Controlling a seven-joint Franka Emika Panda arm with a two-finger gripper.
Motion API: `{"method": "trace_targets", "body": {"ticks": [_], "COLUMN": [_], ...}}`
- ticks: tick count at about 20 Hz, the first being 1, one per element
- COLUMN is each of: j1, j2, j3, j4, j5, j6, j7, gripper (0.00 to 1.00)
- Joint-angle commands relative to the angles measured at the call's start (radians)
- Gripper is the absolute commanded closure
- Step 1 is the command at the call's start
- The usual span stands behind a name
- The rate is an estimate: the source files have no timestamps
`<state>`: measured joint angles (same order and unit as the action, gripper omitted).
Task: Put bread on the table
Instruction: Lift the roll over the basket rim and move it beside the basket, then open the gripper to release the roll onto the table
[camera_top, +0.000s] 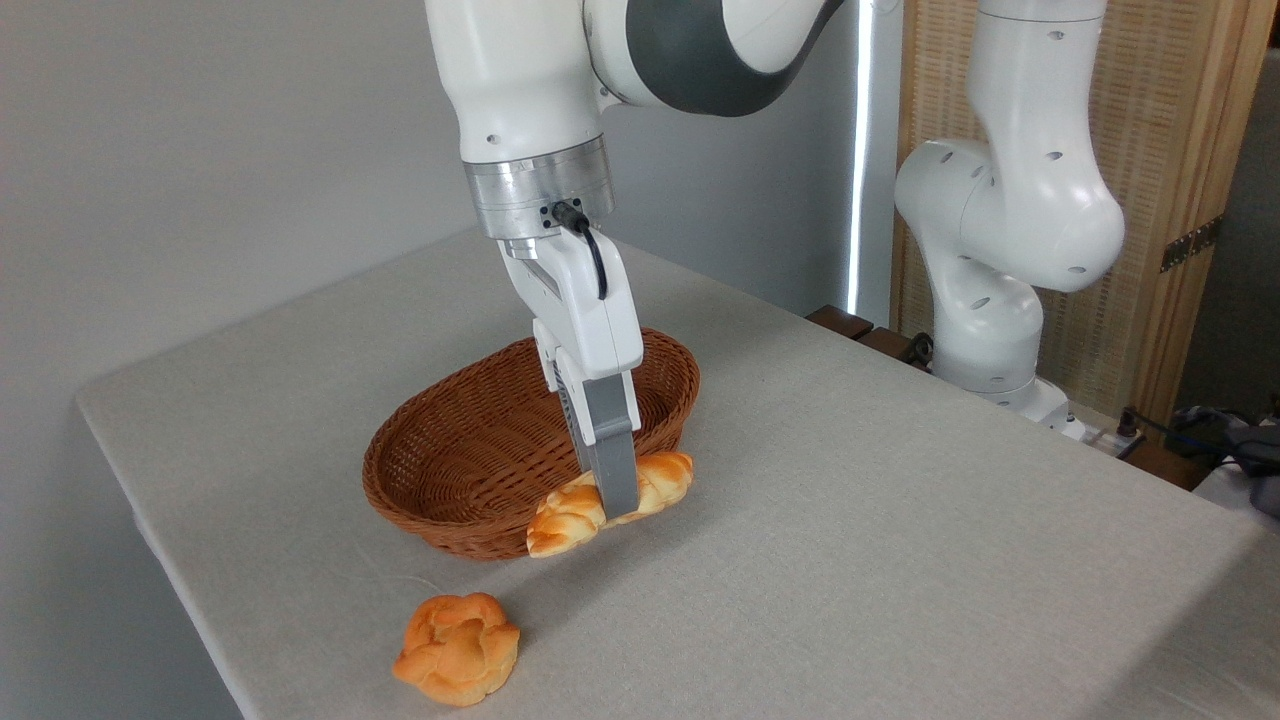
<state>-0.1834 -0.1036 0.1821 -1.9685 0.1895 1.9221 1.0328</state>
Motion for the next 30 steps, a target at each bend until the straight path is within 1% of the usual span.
{"method": "trace_targets", "body": {"ticks": [1,4,6,7,8,9,10,11,30], "j1": [-0.010,-0.008,-0.008,-0.005,-0.001,0.001,0.002,0.002,0.002], "j2": [-0.004,-0.008,-0.010,-0.010,-0.013,-0.014,-0.015,-0.015,-0.015], "j3": [0.008,0.013,0.017,0.020,0.023,0.025,0.025,0.025,0.025], "j4": [0.008,0.008,0.008,0.008,0.008,0.010,0.010,0.010,0.010], "j5": [0.018,0.018,0.018,0.019,0.019,0.019,0.019,0.019,0.018], "j6": [-0.021,-0.025,-0.025,-0.025,-0.025,-0.026,-0.026,-0.026,-0.026], "j7": [0.015,0.020,0.021,0.021,0.021,0.021,0.021,0.021,0.018], "gripper": [0.36,0.32,0.25,0.22,0.21,0.18,0.11,0.01,0.00]}}
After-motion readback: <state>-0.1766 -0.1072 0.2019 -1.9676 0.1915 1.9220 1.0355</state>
